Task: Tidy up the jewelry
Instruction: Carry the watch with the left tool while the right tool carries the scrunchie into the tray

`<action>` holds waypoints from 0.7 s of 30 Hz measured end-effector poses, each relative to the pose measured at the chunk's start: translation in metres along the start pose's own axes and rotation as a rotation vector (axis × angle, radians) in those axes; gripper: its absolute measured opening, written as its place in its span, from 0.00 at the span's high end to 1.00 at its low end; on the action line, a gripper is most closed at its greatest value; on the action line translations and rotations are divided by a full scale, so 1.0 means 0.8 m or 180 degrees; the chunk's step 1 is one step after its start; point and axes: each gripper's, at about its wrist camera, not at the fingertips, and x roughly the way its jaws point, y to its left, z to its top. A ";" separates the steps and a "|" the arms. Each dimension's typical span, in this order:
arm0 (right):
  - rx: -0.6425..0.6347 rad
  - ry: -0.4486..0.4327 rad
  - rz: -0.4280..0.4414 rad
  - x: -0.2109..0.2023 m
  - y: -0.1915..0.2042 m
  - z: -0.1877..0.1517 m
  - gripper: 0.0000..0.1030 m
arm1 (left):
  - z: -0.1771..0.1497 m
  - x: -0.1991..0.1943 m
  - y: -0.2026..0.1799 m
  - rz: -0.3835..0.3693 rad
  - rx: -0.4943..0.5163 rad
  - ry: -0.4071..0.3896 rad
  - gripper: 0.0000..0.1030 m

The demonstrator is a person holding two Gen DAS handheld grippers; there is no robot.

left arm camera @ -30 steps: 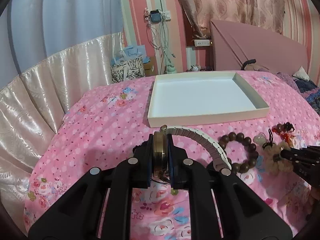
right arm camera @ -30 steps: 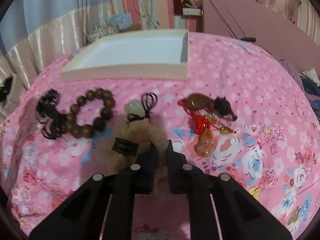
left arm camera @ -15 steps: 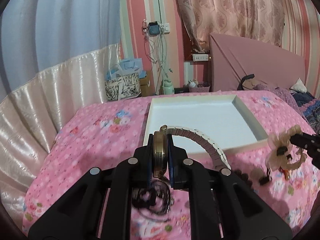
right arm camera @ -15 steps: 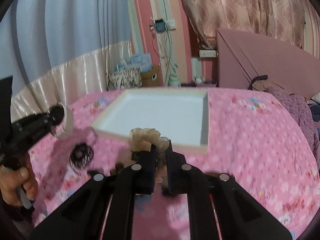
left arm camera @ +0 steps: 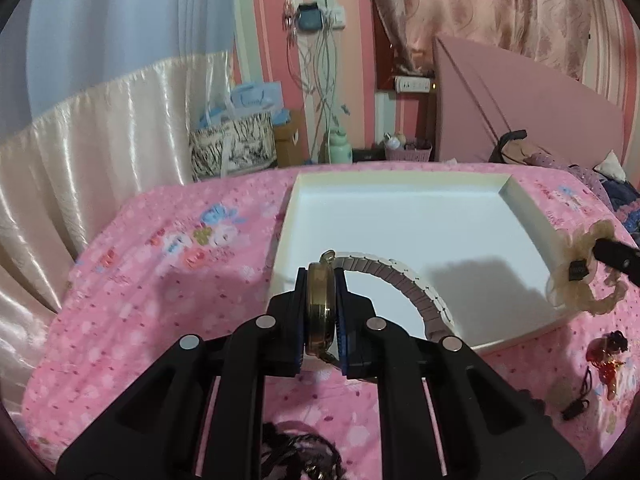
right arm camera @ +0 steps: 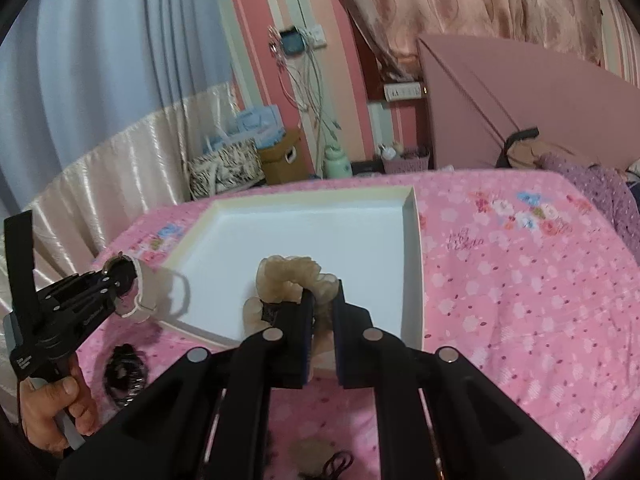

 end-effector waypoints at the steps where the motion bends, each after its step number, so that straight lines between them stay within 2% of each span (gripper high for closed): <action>1: 0.0002 0.0025 -0.0013 0.006 -0.003 -0.002 0.92 | -0.002 0.008 -0.001 0.0019 -0.0004 0.0019 0.89; 5: -0.0054 0.0129 -0.0124 0.032 -0.012 -0.011 0.92 | -0.005 0.032 -0.004 0.0023 -0.0011 0.0110 0.89; 7: -0.0228 0.0145 -0.0337 0.042 -0.007 -0.016 0.92 | -0.009 0.040 -0.006 0.0018 -0.0015 0.0138 0.89; 11: -0.0418 0.0194 -0.0569 0.055 -0.001 -0.019 0.92 | -0.014 0.056 -0.008 0.0035 -0.0026 0.0239 0.88; 16: -0.0432 0.0299 -0.0701 0.064 -0.010 -0.023 0.92 | -0.015 0.059 -0.009 0.0057 -0.0014 0.0300 0.87; 18: -0.0444 0.0350 -0.0745 0.070 -0.014 -0.025 0.92 | -0.015 0.061 -0.005 0.0073 -0.0034 0.0320 0.83; 20: -0.0454 0.0394 -0.0763 0.074 -0.015 -0.031 0.92 | -0.015 0.061 0.001 0.0094 -0.0072 0.0329 0.73; 21: -0.0471 0.0405 -0.0791 0.077 -0.016 -0.033 0.92 | -0.015 0.062 0.005 0.0083 -0.0093 0.0335 0.72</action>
